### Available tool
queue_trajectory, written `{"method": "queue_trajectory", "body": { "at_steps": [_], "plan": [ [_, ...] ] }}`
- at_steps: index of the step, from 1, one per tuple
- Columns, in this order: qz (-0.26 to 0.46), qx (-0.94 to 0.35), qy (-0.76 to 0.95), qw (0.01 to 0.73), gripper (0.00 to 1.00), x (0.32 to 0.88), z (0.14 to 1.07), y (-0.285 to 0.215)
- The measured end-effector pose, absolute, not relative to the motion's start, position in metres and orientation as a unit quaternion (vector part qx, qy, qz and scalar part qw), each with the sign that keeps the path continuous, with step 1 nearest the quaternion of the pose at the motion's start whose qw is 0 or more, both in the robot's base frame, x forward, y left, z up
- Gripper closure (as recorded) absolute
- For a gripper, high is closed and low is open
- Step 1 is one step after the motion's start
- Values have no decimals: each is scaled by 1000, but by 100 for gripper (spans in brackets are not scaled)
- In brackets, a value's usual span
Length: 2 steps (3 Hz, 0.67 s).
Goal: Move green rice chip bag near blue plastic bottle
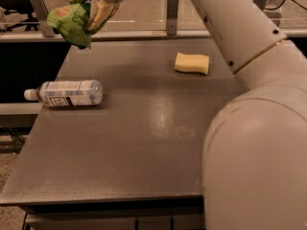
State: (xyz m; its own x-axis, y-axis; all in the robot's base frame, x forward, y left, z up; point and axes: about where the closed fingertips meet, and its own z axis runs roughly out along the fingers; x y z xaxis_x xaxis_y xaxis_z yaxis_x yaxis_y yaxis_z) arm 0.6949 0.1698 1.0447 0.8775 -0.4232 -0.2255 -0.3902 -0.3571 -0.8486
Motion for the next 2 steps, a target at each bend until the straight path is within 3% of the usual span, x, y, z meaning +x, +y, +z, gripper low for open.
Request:
{"method": "queue_trajectory", "body": {
  "at_steps": [2],
  "plan": [
    [-4, -846, 238, 478, 100, 707, 995, 208]
  ]
}}
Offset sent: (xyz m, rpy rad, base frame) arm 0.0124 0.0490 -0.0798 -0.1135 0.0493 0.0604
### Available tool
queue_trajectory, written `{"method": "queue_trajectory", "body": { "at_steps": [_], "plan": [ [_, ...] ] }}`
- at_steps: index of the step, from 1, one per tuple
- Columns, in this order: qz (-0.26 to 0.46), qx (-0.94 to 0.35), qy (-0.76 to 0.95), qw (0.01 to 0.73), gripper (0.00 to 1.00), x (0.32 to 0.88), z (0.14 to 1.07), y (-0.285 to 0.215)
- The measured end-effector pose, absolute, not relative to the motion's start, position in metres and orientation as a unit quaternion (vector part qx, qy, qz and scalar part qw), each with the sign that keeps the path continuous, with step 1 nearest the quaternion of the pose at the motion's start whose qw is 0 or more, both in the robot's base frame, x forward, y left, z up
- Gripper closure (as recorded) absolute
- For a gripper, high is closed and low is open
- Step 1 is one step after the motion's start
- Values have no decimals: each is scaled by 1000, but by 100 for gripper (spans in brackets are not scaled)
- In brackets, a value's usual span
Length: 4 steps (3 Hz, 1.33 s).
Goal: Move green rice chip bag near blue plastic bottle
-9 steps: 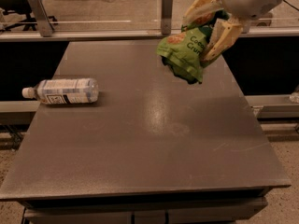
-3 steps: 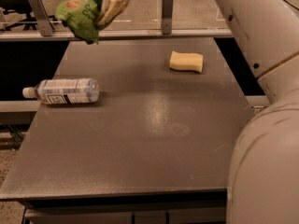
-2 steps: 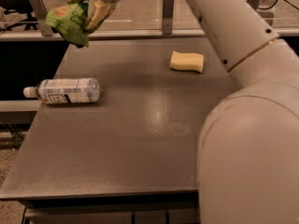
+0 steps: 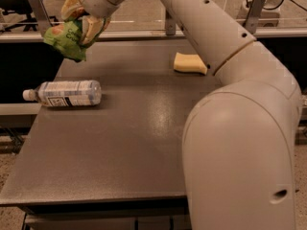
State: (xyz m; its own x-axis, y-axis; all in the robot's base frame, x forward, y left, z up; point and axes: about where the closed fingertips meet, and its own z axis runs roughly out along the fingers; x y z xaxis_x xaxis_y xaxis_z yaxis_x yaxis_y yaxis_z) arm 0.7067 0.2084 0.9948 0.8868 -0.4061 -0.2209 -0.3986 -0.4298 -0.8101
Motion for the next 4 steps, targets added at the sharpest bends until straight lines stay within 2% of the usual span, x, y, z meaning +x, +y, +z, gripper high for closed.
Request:
{"method": "queue_trajectory", "body": {
  "at_steps": [3, 4],
  "plan": [
    [31, -879, 224, 419, 100, 692, 930, 216],
    [39, -885, 225, 407, 82, 686, 919, 212]
  ]
}}
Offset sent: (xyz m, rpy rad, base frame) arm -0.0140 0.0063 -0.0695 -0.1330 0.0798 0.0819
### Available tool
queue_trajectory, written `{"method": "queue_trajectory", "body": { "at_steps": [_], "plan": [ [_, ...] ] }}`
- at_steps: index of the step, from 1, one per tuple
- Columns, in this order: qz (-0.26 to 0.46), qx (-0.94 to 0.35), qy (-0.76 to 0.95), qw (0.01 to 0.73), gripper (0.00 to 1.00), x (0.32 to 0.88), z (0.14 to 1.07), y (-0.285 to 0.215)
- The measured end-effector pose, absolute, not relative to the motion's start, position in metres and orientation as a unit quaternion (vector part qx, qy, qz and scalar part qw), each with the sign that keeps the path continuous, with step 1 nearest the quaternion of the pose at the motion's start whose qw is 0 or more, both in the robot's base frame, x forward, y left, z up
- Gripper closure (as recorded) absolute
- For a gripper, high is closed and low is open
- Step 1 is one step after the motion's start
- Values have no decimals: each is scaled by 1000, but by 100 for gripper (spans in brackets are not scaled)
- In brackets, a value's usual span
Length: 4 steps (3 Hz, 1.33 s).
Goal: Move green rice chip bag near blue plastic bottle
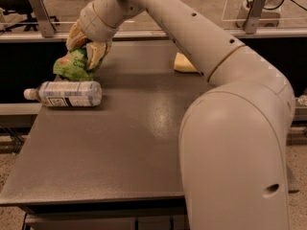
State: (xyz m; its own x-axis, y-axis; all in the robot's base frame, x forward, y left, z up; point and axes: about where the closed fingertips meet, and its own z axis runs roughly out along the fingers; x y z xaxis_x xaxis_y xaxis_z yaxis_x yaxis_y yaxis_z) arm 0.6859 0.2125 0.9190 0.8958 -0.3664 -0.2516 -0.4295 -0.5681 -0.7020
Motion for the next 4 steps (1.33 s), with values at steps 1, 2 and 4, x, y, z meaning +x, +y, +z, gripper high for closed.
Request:
{"method": "queue_trajectory", "body": {
  "at_steps": [1, 2, 4],
  "plan": [
    [41, -885, 224, 406, 59, 685, 917, 215],
    [43, -886, 223, 405, 35, 685, 914, 218],
    [47, -887, 221, 403, 0, 683, 910, 222]
  ]
}}
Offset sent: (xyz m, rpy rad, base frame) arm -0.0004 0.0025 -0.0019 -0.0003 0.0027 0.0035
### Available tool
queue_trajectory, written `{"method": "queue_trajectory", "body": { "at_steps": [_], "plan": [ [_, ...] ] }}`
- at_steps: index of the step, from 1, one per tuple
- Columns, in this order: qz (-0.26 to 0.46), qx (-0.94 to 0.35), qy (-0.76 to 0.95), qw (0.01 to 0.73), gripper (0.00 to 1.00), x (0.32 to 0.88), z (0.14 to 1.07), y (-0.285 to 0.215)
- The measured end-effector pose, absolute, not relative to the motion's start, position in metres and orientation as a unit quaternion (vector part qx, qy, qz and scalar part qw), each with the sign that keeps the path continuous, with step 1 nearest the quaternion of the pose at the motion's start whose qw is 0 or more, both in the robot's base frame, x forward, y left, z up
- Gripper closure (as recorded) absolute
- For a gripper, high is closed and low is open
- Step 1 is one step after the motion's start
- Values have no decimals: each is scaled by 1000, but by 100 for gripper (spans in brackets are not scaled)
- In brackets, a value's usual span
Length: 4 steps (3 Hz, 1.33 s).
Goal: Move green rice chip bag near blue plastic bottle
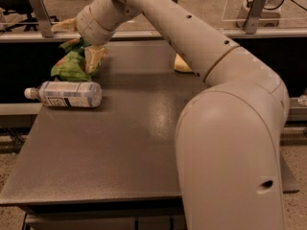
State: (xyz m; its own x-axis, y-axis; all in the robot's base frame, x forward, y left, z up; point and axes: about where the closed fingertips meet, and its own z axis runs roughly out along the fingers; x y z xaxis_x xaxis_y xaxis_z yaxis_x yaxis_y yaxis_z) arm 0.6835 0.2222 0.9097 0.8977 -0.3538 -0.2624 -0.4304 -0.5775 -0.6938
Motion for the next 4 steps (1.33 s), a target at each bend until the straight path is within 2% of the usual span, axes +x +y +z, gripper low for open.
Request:
{"method": "queue_trajectory", "body": {
  "at_steps": [1, 3, 4],
  "plan": [
    [48, -887, 221, 403, 0, 683, 910, 222],
    [26, -871, 286, 399, 0, 676, 911, 168],
    [26, -871, 286, 399, 0, 676, 911, 168]
  ]
}}
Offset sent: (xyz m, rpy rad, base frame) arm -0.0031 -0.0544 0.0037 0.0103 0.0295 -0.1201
